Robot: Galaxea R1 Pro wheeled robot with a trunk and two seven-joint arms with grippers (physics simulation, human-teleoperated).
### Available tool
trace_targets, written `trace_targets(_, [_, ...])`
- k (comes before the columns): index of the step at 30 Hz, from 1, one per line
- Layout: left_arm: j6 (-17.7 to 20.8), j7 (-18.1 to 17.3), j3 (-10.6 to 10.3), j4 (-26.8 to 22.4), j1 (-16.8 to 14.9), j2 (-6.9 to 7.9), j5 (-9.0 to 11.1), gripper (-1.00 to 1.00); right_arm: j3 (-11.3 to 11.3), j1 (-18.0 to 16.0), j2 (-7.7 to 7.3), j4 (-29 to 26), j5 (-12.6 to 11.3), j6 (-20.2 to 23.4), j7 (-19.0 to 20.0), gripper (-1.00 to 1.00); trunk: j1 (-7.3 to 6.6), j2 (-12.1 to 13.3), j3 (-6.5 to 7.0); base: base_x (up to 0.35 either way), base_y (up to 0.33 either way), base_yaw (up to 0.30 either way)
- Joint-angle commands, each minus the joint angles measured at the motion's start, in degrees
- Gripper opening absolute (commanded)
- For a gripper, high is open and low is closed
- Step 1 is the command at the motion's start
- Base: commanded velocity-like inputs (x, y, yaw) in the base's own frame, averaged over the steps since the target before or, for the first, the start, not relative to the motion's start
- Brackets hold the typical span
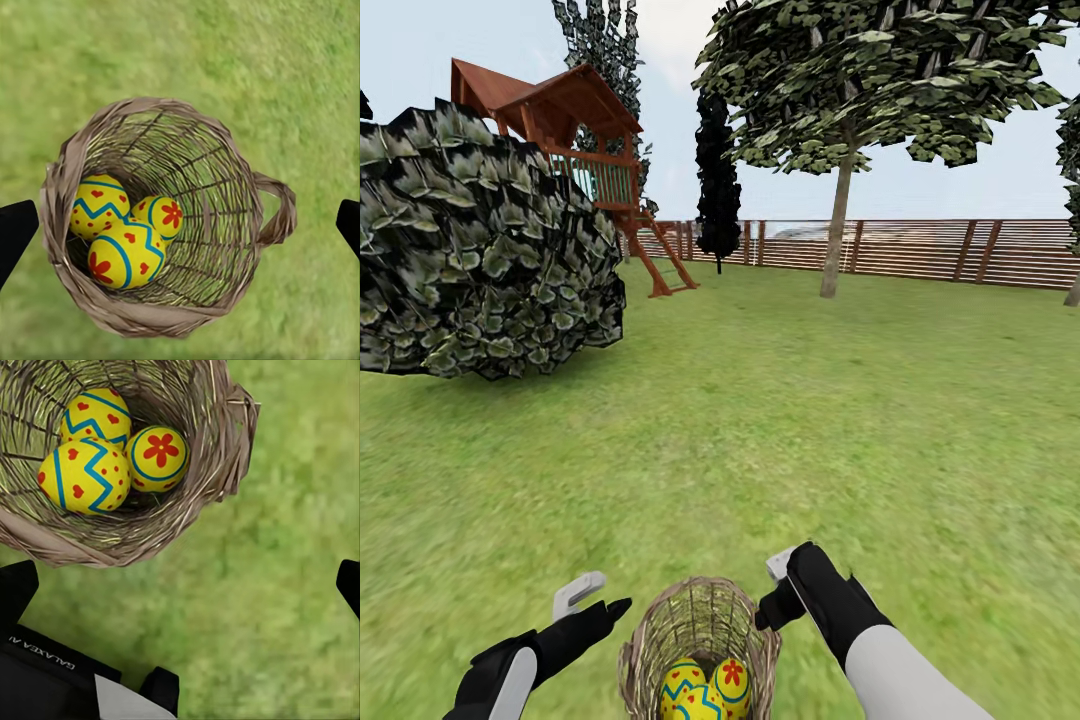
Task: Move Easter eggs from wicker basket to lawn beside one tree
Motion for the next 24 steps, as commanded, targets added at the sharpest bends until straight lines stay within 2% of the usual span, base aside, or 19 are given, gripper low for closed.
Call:
trace_targets(1, [0.37, -0.34, 0.21, -0.04, -0.04, -0.07, -0.08, 1.0, 0.09, -0.03, -0.01, 0.3, 0.58, -0.3, 0.44, 1.0, 0.23, -0.45, -0.25, 0.0, 0.0, 0.0])
trace_targets(7, [0.37, -0.3, -0.09, -0.04, -0.04, -0.07, -0.09, 1.0, 0.11, -0.03, -0.01, 2.14, 0.54, -2.78, 0.34, 1.0, 1.54, -2.86, -1.32, 0.0, 0.0, 0.0])
trace_targets(24, [0.37, -0.32, -0.24, -0.04, -0.04, -0.07, -0.07, 1.0, 0.03, -0.03, -0.04, 2.26, 0.46, -4.06, 0.37, 1.0, 5.28, -9.68, -4.38, 0.0, 0.0, 0.0])
